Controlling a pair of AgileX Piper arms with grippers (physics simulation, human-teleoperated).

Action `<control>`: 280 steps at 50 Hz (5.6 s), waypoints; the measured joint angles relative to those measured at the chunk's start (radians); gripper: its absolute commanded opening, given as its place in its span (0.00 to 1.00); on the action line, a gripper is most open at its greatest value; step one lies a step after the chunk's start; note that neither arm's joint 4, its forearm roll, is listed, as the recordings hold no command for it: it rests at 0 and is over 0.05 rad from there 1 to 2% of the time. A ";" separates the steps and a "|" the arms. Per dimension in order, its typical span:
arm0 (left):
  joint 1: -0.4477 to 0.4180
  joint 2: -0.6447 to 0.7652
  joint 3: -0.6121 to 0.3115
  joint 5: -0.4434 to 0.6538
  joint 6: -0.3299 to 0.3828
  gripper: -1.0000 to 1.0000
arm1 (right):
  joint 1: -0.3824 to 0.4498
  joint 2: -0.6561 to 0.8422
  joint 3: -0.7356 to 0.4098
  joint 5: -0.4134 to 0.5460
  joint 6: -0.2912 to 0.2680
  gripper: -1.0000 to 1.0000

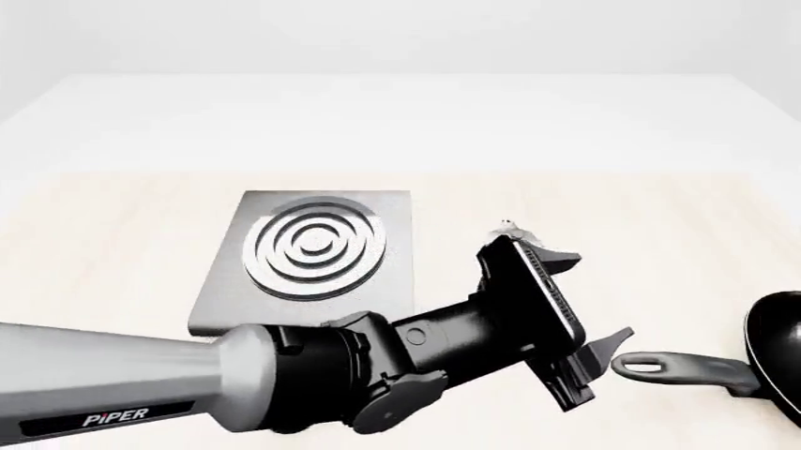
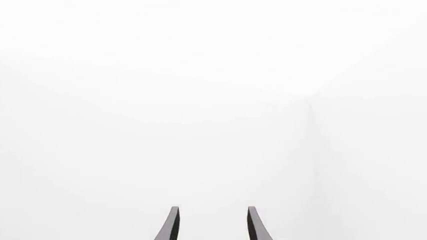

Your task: Put the frying pan on the stove.

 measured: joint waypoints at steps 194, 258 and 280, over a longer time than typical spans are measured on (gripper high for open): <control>-0.038 0.676 -0.777 0.492 -0.088 1.00 | -0.021 0.000 0.685 -0.635 0.039 1.00; -0.041 0.792 -0.959 0.584 -0.065 0.00 | -0.035 0.000 0.685 -0.643 0.058 1.00; -0.043 0.746 -0.896 0.543 -0.073 0.00 | -0.035 0.000 0.685 -0.644 0.059 1.00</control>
